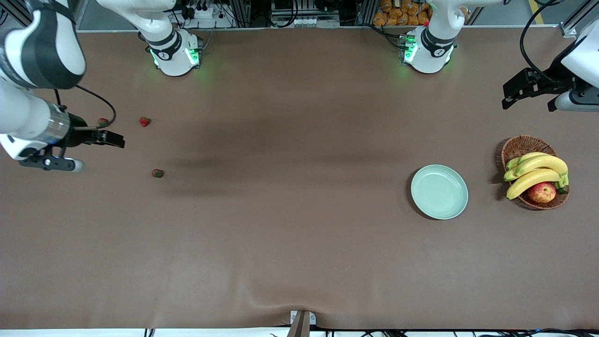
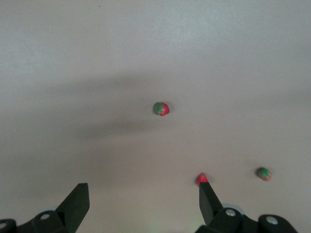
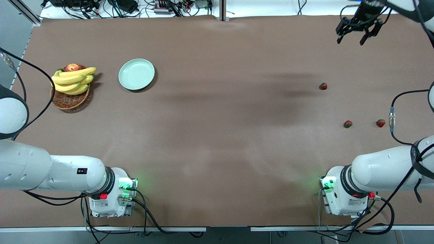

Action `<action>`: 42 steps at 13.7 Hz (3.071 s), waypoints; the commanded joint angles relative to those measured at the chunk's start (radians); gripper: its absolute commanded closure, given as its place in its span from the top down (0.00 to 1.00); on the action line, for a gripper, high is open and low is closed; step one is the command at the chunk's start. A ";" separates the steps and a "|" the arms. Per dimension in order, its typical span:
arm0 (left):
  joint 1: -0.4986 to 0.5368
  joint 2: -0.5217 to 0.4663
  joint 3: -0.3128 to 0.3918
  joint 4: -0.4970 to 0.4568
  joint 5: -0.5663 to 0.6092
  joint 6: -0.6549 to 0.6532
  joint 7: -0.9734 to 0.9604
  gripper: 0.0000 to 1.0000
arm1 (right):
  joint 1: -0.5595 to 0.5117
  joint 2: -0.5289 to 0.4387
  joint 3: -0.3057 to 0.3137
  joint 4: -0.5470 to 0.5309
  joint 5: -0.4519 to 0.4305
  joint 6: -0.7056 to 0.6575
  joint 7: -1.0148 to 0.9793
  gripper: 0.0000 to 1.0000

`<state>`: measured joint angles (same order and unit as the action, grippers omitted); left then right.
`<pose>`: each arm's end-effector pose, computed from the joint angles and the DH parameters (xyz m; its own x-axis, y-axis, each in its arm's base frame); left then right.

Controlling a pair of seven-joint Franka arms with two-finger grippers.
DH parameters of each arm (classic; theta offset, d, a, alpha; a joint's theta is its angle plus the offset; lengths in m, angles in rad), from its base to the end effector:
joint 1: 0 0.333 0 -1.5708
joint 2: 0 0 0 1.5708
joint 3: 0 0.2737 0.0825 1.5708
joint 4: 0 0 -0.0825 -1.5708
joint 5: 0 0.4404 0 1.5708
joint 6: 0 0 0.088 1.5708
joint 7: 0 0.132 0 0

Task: Collect all strawberries into plate
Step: 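Reach the right gripper down and grasp the first strawberry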

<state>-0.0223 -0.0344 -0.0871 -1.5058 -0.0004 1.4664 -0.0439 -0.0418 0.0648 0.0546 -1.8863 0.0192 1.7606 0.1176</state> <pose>0.5868 -0.0653 0.6027 0.9978 -0.0654 -0.0050 -0.0654 -0.9979 -0.0028 0.6010 0.0097 0.3677 0.9757 -0.1079 -0.1905 -0.1097 -0.9940 0.0010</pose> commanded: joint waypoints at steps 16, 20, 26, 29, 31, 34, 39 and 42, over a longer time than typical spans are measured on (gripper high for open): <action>0.019 0.004 0.001 0.006 -0.021 -0.014 0.009 1.00 | -0.058 0.313 0.004 -0.281 -0.013 0.646 -0.125 0.89; 0.019 0.004 0.001 0.006 -0.023 -0.012 0.009 1.00 | -0.056 0.313 0.004 -0.321 -0.013 0.645 -0.125 0.71; 0.018 0.004 0.001 0.006 -0.023 -0.012 0.007 1.00 | -0.052 0.328 0.004 -0.326 -0.013 0.646 -0.125 0.51; 0.018 0.007 0.001 0.004 -0.023 -0.012 0.007 1.00 | -0.052 0.336 0.004 -0.324 -0.013 0.649 -0.125 0.38; 0.018 0.010 0.001 0.006 -0.023 -0.012 0.007 1.00 | -0.046 0.334 0.005 -0.317 -0.013 0.640 -0.125 0.10; 0.018 0.010 0.001 0.004 -0.021 -0.011 0.009 1.00 | -0.041 0.329 0.010 -0.242 -0.007 0.530 -0.108 0.00; 0.018 0.013 0.001 -0.002 -0.021 -0.011 0.009 1.00 | -0.011 0.305 0.030 -0.030 0.091 0.225 -0.043 0.00; 0.018 0.013 0.001 -0.010 -0.021 -0.008 0.009 1.00 | 0.058 0.306 0.030 0.059 0.187 0.151 0.078 0.00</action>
<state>-0.0093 -0.0210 -0.0862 -1.5136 -0.0036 1.4656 -0.0436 -0.0312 0.3724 0.0857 -1.8707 0.1452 1.9455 0.1184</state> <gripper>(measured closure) 0.000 0.678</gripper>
